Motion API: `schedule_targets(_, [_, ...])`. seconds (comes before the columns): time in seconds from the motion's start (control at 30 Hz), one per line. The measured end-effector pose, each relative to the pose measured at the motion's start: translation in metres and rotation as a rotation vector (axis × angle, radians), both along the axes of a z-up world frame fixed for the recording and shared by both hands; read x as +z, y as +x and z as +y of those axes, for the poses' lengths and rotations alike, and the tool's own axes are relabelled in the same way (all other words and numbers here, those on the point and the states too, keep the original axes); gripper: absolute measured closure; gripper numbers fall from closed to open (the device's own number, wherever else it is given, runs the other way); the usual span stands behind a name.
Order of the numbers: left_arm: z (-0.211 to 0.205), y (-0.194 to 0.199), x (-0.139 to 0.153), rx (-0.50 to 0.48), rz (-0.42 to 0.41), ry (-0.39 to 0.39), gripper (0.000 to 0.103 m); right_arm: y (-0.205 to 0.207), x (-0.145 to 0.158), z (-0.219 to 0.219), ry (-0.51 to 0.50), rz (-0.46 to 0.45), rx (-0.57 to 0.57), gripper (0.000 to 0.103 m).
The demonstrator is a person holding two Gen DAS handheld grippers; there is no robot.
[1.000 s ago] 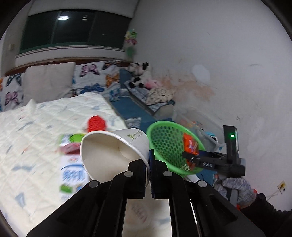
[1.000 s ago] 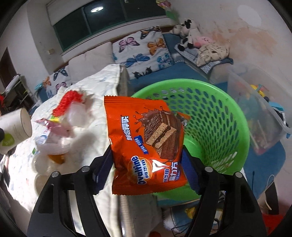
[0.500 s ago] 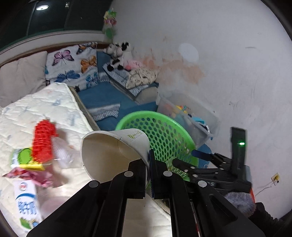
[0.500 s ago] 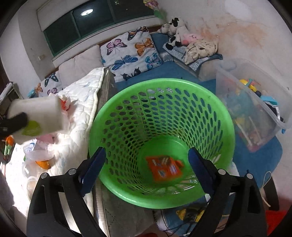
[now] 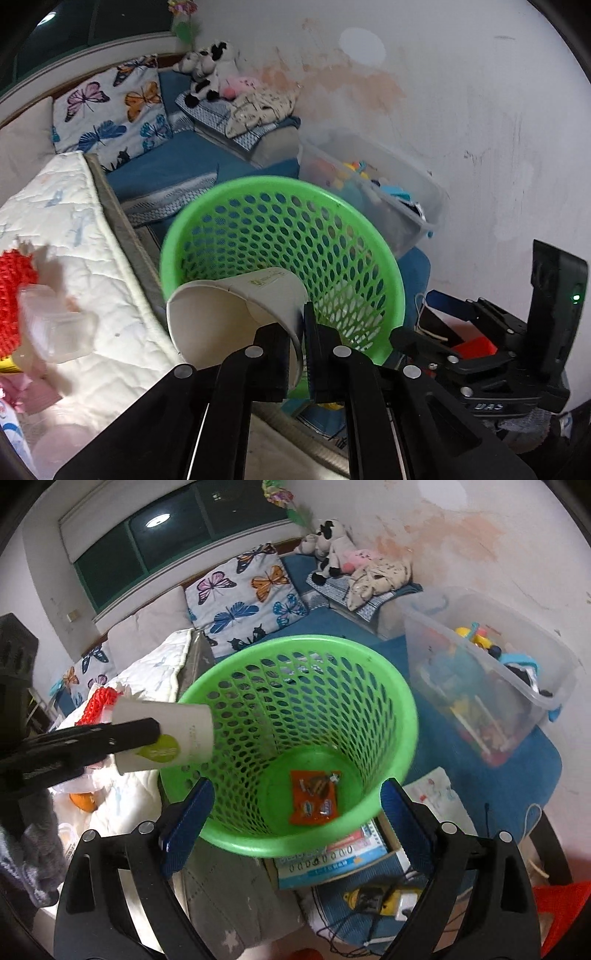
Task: Collect trash
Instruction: 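Drop the wrapper into the green basket with the right tool while the left drops the cup, then grasp the clear pudding cup with the left tool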
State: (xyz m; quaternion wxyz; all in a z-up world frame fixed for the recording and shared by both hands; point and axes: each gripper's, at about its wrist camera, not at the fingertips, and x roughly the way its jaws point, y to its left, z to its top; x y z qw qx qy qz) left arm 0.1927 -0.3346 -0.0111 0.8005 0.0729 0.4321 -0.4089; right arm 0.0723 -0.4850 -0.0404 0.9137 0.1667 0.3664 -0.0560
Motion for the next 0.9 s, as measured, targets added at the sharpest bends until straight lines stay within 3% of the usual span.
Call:
schedule_targets(0.1, [-0.005, -0.002, -0.006, -0.003, 0.018, 0.013, 0.083, -0.005, 0.002, -0.003, 0.005, -0.004, -0.010, 0.012])
schedule_targets(0.17, [-0.004, -0.004, -0.006, 0.008, 0.002, 0.017, 0.054, -0.006, 0.003, -0.003, 0.007, -0.008, -0.011, 0.012])
schedule_targets(0.2, [-0.002, -0.006, -0.003, 0.013, -0.013, 0.012, 0.052, -0.007, 0.004, -0.002, 0.007, -0.009, -0.011, 0.012])
schedule_targets(0.43, [0.024, -0.017, 0.012, 0.041, -0.064, -0.007, 0.052, -0.011, 0.009, 0.015, 0.010, -0.025, 0.021, 0.012])
schedule_targets(0.7, [0.092, -0.038, 0.033, 0.143, -0.145, -0.007, 0.052, -0.013, 0.019, 0.055, 0.018, -0.052, 0.099, 0.012])
schedule_targets(0.9, [0.151, -0.050, 0.039, 0.223, -0.154, -0.024, 0.057, -0.012, 0.025, 0.081, 0.012, -0.058, 0.147, 0.012])
